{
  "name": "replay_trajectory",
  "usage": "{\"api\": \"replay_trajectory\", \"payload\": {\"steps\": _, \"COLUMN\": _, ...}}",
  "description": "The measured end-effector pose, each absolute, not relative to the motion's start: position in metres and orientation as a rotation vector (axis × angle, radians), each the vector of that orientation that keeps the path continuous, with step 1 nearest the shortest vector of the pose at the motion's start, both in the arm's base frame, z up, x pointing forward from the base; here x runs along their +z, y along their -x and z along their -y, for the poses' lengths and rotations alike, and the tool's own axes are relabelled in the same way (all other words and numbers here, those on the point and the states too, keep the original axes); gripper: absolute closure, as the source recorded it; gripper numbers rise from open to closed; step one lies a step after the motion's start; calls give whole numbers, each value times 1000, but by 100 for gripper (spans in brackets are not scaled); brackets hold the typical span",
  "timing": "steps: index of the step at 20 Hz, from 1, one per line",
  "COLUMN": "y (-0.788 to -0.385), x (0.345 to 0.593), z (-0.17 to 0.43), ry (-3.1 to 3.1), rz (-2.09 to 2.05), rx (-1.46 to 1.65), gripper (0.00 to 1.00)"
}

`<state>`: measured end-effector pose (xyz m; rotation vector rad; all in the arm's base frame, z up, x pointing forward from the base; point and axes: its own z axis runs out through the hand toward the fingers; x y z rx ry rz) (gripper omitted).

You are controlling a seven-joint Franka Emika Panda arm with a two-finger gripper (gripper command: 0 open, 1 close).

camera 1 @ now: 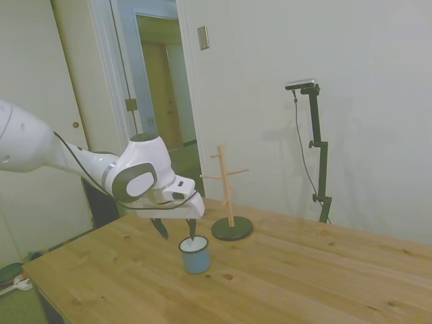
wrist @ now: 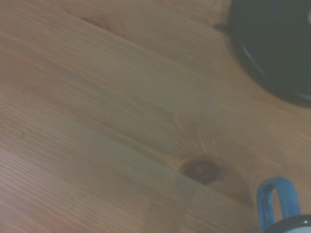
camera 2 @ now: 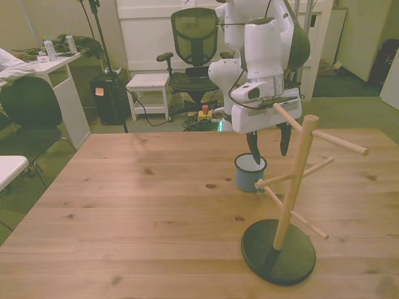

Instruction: Unload the mug

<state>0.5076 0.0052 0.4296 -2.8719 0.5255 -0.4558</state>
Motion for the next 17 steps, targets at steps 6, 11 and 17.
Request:
{"api": "replay_trajectory", "payload": {"steps": 6, "y": -482, "x": 456, "z": -7, "ry": 2745, "rz": -469, "rx": -675, "gripper": 0}}
{"api": "replay_trajectory", "payload": {"steps": 11, "y": -468, "x": 467, "z": 7, "ry": 2650, "rz": -536, "rx": -841, "gripper": 0}}
{"api": "replay_trajectory", "payload": {"steps": 17, "y": -467, "x": 466, "z": 36, "ry": 2626, "rz": -629, "rx": -827, "gripper": 0}}
